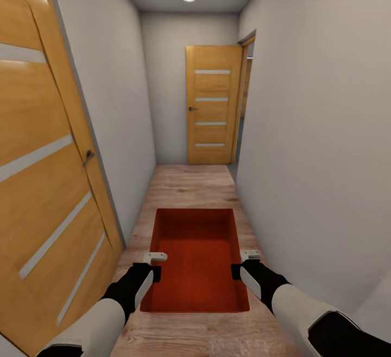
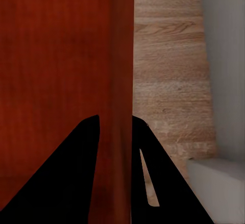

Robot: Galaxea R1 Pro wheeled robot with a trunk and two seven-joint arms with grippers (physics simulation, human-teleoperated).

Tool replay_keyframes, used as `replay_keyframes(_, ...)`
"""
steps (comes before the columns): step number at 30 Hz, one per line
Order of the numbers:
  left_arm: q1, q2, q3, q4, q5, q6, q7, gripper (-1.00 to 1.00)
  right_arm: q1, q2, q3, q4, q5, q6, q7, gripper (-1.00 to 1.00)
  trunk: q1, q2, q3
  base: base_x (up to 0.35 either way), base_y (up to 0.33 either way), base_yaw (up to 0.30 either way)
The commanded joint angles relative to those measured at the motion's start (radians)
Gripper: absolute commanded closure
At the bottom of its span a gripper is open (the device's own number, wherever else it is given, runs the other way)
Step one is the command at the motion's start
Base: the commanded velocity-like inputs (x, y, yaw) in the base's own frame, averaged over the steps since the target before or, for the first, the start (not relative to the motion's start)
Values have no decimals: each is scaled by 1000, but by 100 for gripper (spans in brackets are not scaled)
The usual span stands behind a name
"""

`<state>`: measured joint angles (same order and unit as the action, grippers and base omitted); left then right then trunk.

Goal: Move the two storage containers from the living room to the garage. In the garage, place one container on the floor and stack the other container on top of it (either order is fine).

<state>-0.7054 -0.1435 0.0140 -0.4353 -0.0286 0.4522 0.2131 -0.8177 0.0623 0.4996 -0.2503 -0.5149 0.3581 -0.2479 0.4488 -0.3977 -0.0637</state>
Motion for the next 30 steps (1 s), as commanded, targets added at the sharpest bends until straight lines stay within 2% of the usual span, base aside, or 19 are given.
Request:
replay_keyframes(1, 0, 12, -11, 32, -14, 53, 8, 100, -1, -1, 36, -21, -19, 2, -8, 100, 1, -2, -2, 320, 0, 0)
replay_keyframes(30, 0, 12, -11, 35, -13, 57, 8, 100, -2, -1, 37, -21, -20, 1, -7, 100, 1, -2, -2, 321, 0, 0)
